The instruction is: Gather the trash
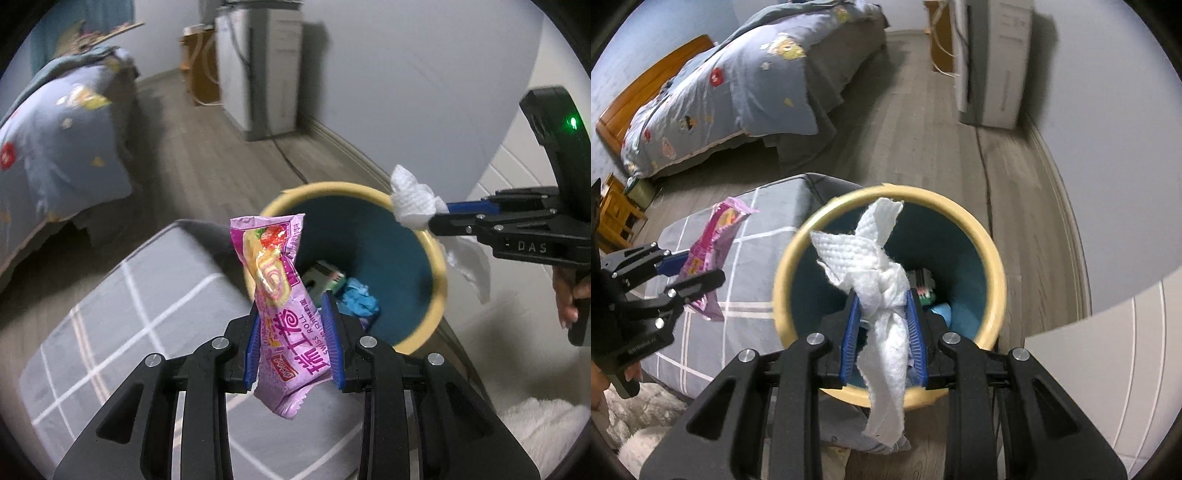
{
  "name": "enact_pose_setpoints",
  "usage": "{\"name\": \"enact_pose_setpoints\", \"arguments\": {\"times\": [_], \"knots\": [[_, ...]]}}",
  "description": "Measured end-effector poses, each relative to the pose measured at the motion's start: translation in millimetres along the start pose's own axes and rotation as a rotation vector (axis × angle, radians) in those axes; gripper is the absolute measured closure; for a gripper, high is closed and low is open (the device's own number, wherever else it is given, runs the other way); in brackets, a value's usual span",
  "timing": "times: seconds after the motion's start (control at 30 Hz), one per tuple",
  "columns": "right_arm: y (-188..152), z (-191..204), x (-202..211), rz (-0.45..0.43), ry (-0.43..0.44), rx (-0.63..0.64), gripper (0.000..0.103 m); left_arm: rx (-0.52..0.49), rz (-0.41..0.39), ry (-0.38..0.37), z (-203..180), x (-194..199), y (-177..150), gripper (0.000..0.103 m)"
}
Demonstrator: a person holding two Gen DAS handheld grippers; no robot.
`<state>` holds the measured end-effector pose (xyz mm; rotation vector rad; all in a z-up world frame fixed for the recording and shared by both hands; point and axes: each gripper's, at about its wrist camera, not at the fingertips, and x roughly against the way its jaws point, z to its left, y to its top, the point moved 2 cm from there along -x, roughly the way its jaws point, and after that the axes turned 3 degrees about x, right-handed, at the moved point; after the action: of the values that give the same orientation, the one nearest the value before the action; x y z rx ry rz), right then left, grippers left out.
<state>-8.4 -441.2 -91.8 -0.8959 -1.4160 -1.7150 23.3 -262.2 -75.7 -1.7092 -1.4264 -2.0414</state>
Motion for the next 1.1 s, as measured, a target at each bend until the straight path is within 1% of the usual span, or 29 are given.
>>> {"name": "enact_pose_setpoints", "arguments": {"times": [0.17,0.27,0.33,0.37,0.43,0.5,0.6,0.67,0.7,0.77,0.83,0.87,0.9,0.93,0.97,1.0,1.07,1.1], "knots": [[-2.6,-15.9,-0.8,-0.002,-0.006,-0.034,0.078,-0.06,0.023,-0.019,-25.7,-19.4,14.3,0.071],[-1.2,-21.0,-4.0,-0.002,-0.003,-0.044,0.078,-0.09,0.01,-0.02,-32.0,-25.3,25.0,0.069],[2.7,-21.9,-8.4,-0.001,-0.005,-0.045,0.078,-0.106,-0.003,-0.009,-34.5,-26.1,28.8,0.065],[5.3,-22.0,-10.9,0.001,-0.003,-0.046,0.078,-0.107,-0.008,-0.001,-34.0,-27.2,31.1,0.063],[9.4,-21.8,-15.5,0.002,-0.002,-0.048,0.078,-0.091,-0.014,-0.004,-30.2,-27.4,32.7,0.054],[15.3,-20.7,-21.3,0.002,-0.01,-0.044,0.078,-0.076,-0.026,-0.002,-25.5,-26.3,32.1,0.041],[21.0,-20.4,-29.6,0.005,-0.024,-0.043,0.078,-0.064,-0.041,0.004,-18.4,-24.8,31.1,0.031],[23.5,-19.1,-35.3,0.012,-0.027,-0.045,0.074,-0.047,-0.039,0.013,-11.6,-24.8,29.7,0.027],[24.0,-19.4,-37.1,0.016,-0.029,-0.046,0.072,-0.04,-0.039,0.013,-9.2,-23.7,29.1,0.025],[24.3,-20.0,-38.5,0.014,-0.042,-0.052,0.052,-0.029,-0.038,0.023,-4.1,-22.2,27.5,0.024],[23.3,-20.7,-36.6,0.007,-0.051,-0.053,0.043,-0.021,-0.039,0.031,-1.0,-19.7,26.9,0.021],[22.5,-21.2,-35.6,0.007,-0.053,-0.052,0.042,-0.014,-0.045,0.039,1.1,-17.4,25.9,0.017],[21.2,-22.0,-33.2,0.007,-0.056,-0.053,0.041,-0.007,-0.049,0.038,2.7,-14.8,25.2,0.015],[20.9,-23.0,-31.3,0.005,-0.059,-0.055,0.037,-0.001,-0.053,0.037,3.0,-11.9,24.9,0.015],[19.3,-24.2,-27.0,-0.002,-0.065,-0.058,0.031,0.006,-0.055,0.04,4.1,-9.0,24.2,0.014],[17.9,-25.2,-23.7,-0.007,-0.069,-0.06,0.027,0.012,-0.056,0.042,6.0,-7.0,24.0,0.012],[13.3,-27.1,-11.9,-0.024,-0.078,-0.064,0.016,0.032,-0.07,0.045,8.0,3.2,22.5,0.01],[9.6,-27.9,-4.3,-0.032,-0.082,-0.067,0.012,0.039,-0.074,0.046,8.2,7.5,22.0,0.009]]}}
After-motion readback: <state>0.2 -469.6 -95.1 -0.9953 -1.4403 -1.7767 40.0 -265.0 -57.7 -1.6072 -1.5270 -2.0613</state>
